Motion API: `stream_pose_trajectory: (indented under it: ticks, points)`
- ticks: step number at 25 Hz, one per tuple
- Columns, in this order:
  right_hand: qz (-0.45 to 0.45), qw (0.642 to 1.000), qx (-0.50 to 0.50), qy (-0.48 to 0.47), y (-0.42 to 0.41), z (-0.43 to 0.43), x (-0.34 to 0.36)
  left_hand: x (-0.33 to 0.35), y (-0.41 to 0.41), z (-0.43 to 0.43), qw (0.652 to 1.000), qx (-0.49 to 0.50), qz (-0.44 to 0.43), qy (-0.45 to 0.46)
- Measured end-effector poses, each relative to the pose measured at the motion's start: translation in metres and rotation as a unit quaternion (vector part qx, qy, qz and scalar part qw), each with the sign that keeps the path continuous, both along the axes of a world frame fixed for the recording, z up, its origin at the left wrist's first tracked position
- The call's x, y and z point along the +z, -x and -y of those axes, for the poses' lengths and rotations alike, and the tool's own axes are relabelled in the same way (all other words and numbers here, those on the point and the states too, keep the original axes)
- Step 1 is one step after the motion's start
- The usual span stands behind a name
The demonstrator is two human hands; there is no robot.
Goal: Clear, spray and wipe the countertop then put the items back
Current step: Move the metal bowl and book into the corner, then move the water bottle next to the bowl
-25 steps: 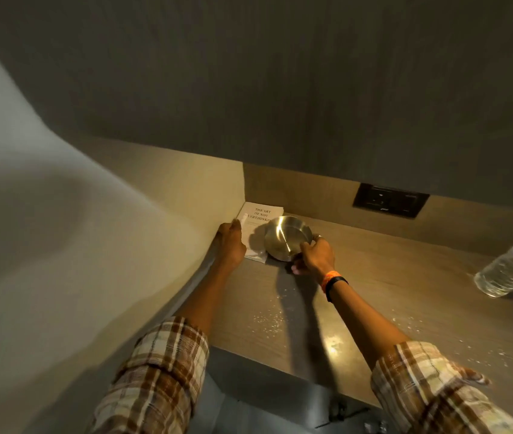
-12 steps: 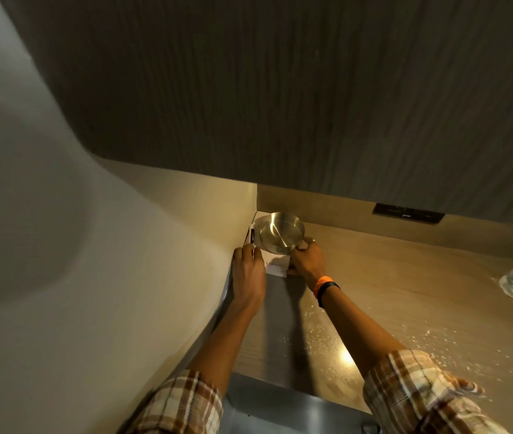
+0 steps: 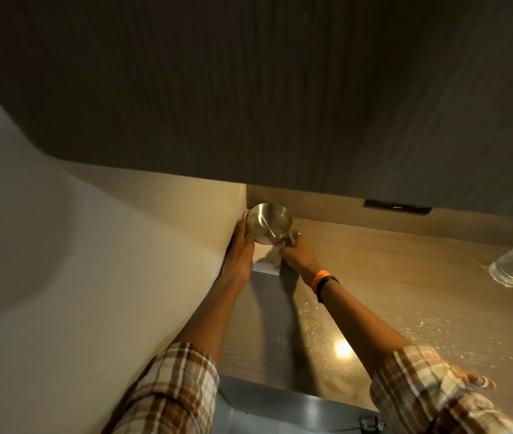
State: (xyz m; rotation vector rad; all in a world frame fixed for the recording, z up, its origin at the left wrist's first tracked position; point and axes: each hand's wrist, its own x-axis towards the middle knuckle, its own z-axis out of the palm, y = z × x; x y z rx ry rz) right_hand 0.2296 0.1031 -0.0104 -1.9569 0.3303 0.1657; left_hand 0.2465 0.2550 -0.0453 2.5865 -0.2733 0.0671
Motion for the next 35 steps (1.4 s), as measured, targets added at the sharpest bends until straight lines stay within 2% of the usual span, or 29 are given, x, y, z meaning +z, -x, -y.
stream_pose_trajectory:
  ticks: [2,4,6,9,12,16,19,22,25,29,31,35]
  points:
    - [0.016,0.994,0.024,0.103,0.016,0.018,-0.004,0.002,0.007,0.005,0.991,0.022,0.051,-0.121]
    - [0.055,0.965,0.040,0.254,0.033,0.042,-0.006,0.009,0.026,0.018,0.986,0.007,0.112,-0.120]
    - [0.100,0.918,0.052,0.380,0.054,0.071,-0.008,0.007,0.050,0.046,0.978,-0.033,0.170,-0.113]
    - [0.101,0.877,0.052,0.467,0.088,0.131,-0.013,0.001,0.080,0.103,0.990,-0.058,0.098,-0.089]
    - [0.089,0.866,0.029,0.491,0.122,0.196,-0.017,-0.004,0.096,0.164,0.984,-0.096,0.073,-0.130]
    - [0.070,0.887,-0.056,0.452,0.165,0.299,-0.012,0.004,0.122,0.273,0.977,-0.174,0.054,-0.109]
    - [0.108,0.923,-0.164,0.332,0.183,0.360,0.000,0.018,0.131,0.351,0.974,-0.212,0.057,-0.064]
    - [0.145,0.928,-0.262,0.221,0.177,0.408,0.019,0.041,0.127,0.418,0.973,-0.228,-0.007,0.021]
    - [0.134,0.953,-0.238,0.130,0.154,0.442,0.037,0.063,0.117,0.466,0.960,-0.234,-0.076,0.133]
    - [0.137,0.970,-0.179,0.088,0.134,0.453,0.044,0.079,0.110,0.482,0.933,-0.239,-0.133,0.232]
    - [0.171,0.967,-0.172,0.076,0.130,0.444,0.044,0.078,0.113,0.469,0.926,-0.239,-0.140,0.256]
    - [0.187,0.972,-0.137,0.044,0.116,0.394,0.044,0.073,0.106,0.417,0.942,-0.213,-0.092,0.242]
